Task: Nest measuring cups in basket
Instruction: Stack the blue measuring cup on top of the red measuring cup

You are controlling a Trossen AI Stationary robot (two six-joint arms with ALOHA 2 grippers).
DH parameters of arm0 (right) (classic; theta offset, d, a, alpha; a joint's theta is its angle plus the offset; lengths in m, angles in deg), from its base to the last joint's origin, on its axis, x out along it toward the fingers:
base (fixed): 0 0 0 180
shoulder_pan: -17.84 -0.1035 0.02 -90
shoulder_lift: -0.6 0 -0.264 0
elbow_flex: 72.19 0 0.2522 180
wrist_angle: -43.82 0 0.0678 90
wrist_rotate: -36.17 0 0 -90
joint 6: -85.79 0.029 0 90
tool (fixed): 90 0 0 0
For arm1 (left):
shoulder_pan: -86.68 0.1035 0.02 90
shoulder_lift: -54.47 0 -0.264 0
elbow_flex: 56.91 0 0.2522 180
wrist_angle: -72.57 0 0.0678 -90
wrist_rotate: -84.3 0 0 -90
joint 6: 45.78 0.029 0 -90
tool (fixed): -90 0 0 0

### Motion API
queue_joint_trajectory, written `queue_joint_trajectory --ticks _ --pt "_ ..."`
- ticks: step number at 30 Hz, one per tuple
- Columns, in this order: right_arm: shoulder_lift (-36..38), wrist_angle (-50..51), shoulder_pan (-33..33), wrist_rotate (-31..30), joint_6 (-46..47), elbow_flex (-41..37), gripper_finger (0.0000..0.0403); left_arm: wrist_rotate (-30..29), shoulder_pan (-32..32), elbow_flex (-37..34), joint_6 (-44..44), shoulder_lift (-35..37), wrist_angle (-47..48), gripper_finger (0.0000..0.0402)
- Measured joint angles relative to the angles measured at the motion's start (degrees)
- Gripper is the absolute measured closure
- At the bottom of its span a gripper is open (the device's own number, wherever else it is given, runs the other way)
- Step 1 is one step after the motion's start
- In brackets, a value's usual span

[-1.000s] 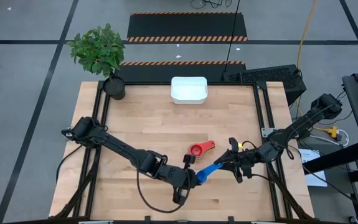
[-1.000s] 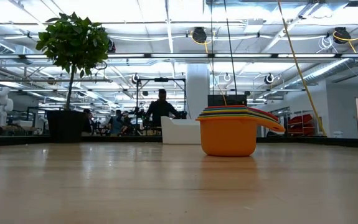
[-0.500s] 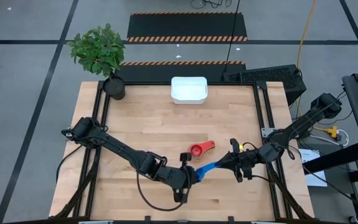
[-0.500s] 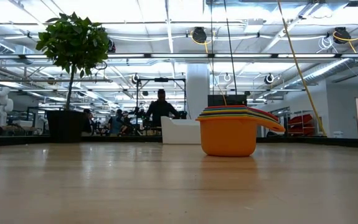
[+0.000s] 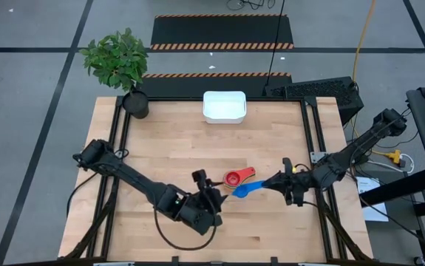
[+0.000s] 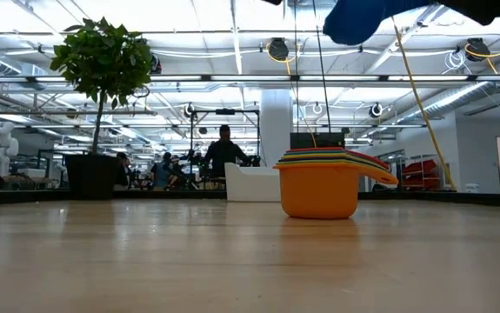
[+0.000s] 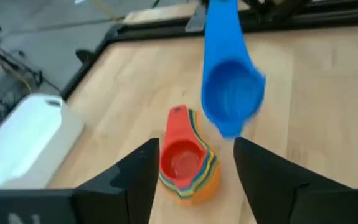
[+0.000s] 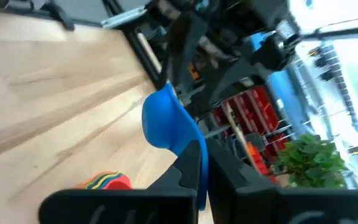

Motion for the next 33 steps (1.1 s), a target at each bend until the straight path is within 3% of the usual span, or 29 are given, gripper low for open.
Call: queue_joint_trajectory --ticks 2,8,12,22,33 --pt "1.7 -3.4 0.2 0.9 -1.3 -2.3 0.0402 0.2 -0.2 0.0 -2.1 0.2 1.7 0.0185" --pt "4.5 -20.7 4.3 12.8 -13.1 -13.1 0.0402 0.8 -0.3 0.0 -3.0 0.5 2.2 0.0186" --pt "4.5 -25.0 9.5 13.7 -15.3 -17.7 0.0402 0.9 -0.3 0.0 -2.8 0.5 2.3 0.0187" --pt "1.7 -29.9 24.5 32.4 -10.0 -18.9 0.0403 0.9 -0.3 0.0 -3.2 0.5 2.4 0.0187" --pt "-10.3 -35.9 31.5 39.2 -11.5 -18.9 0.0403 1.2 -1.1 0.0 -6.7 0.4 2.4 0.0188"
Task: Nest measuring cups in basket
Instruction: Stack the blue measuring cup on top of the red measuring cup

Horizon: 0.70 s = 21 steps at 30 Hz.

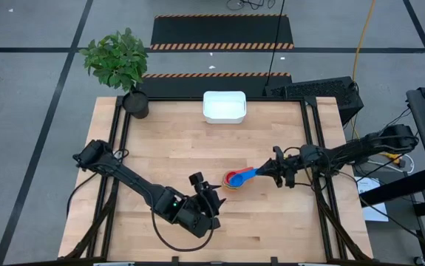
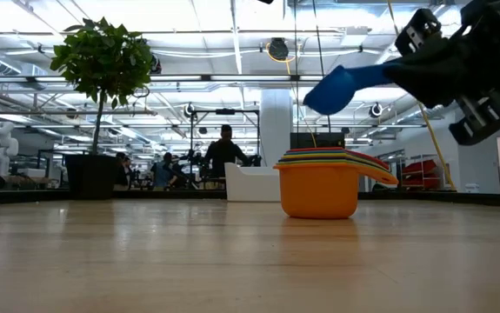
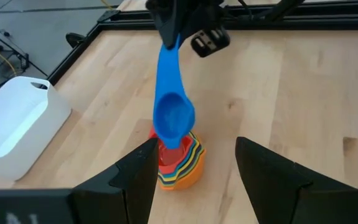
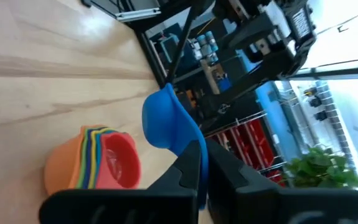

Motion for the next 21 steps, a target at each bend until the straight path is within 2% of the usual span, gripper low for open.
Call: queue_joint_trajectory --ticks 12,21 --pt "-13.8 -11.9 2.1 1.4 1.3 0.0 0.0403 0.0 0.3 0.0 0.5 0.0 0.0 0.0188" --pt "-17.9 -14.8 3.6 1.4 1.4 0.0 0.0403 0.0 0.4 0.0 0.6 -0.1 0.0 0.0188"
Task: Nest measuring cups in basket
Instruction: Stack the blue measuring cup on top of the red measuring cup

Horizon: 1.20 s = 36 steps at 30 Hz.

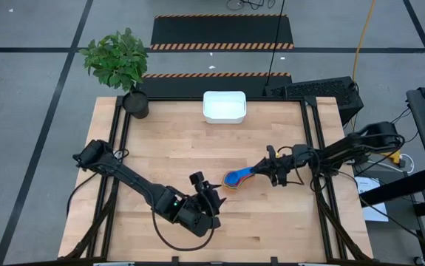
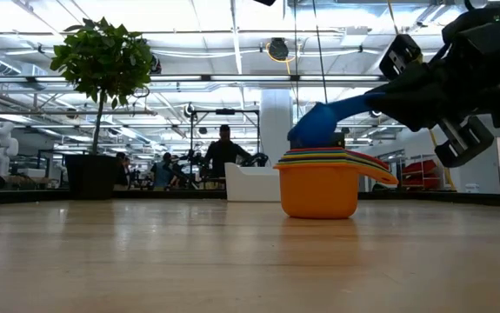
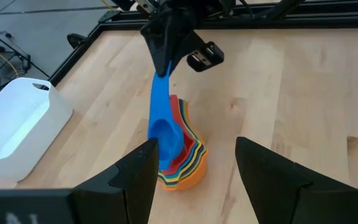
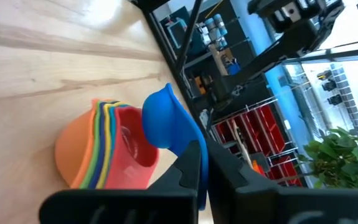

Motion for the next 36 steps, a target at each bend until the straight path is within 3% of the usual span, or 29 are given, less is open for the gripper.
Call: queue_joint_trajectory --ticks 14,29,36 --pt "-1.8 0.5 0.0 0.0 0.5 0.0 0.0388 0.0 0.0 0.0 0.4 0.0 0.0 0.0188" --pt "-1.8 0.5 0.0 -2.7 9.4 0.0 0.0282 1.1 0.0 0.0 -0.3 0.0 0.0 0.0188" --pt "-1.8 1.4 0.0 -3.6 15.1 0.0 0.0255 1.2 0.0 0.0 -0.2 0.0 0.0 0.0188"
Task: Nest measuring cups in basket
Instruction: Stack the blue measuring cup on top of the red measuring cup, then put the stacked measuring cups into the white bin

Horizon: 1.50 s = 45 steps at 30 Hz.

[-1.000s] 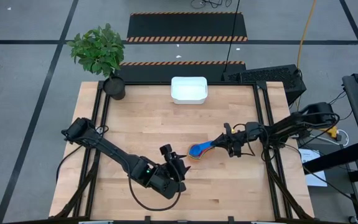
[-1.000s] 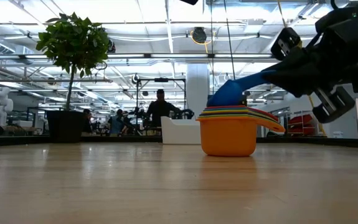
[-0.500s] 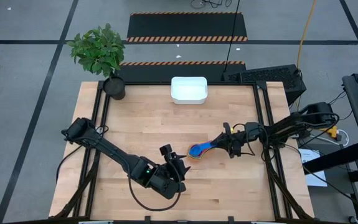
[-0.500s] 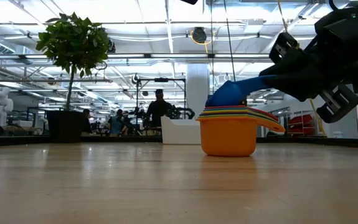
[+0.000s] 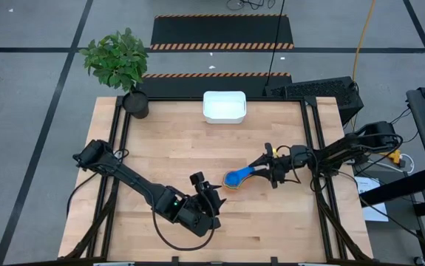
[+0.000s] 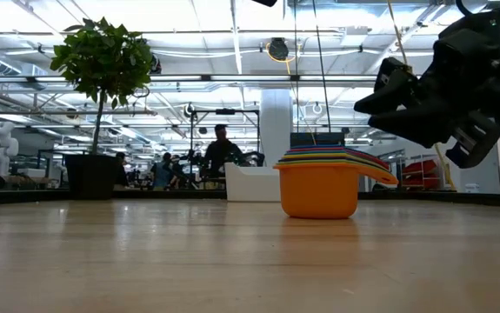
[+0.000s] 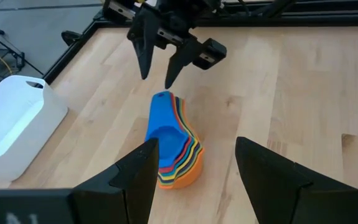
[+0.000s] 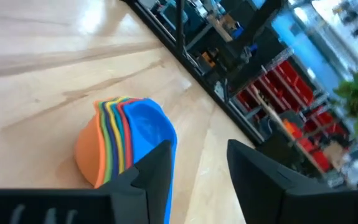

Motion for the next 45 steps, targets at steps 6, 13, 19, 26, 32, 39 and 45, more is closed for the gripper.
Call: queue_joint_trajectory --ticks 6,13,19,26,32,39,45 --pt "0.0 0.0 0.0 -1.7 6.9 0.0 0.0252 2.0 0.0 0.0 -0.2 0.0 0.0 0.0188" --pt "1.7 1.1 -0.3 -3.8 21.2 0.2 0.0252 4.4 0.0 0.0 -0.8 0.0 0.0 0.0188" --pt "7.7 50.7 -3.4 -12.2 34.2 16.3 0.0234 4.5 0.0 0.0 -0.5 0.0 0.0 0.0188" --pt "7.3 68.8 -4.7 -14.5 38.8 31.3 0.0162 4.4 0.5 0.0 -0.9 0.0 0.0 0.0188" --pt "7.5 71.4 -5.2 -13.0 39.2 32.1 0.0116 5.1 -0.2 0.0 -3.1 0.0 0.1 0.0188" --pt "11.3 75.9 -8.0 -13.1 44.6 32.1 0.0112 5.1 -0.9 0.0 -2.9 0.0 0.2 0.0188" --pt "13.9 78.0 -9.9 -13.5 58.0 32.1 0.0100 4.4 1.4 0.0 -1.3 0.0 0.1 0.0188"
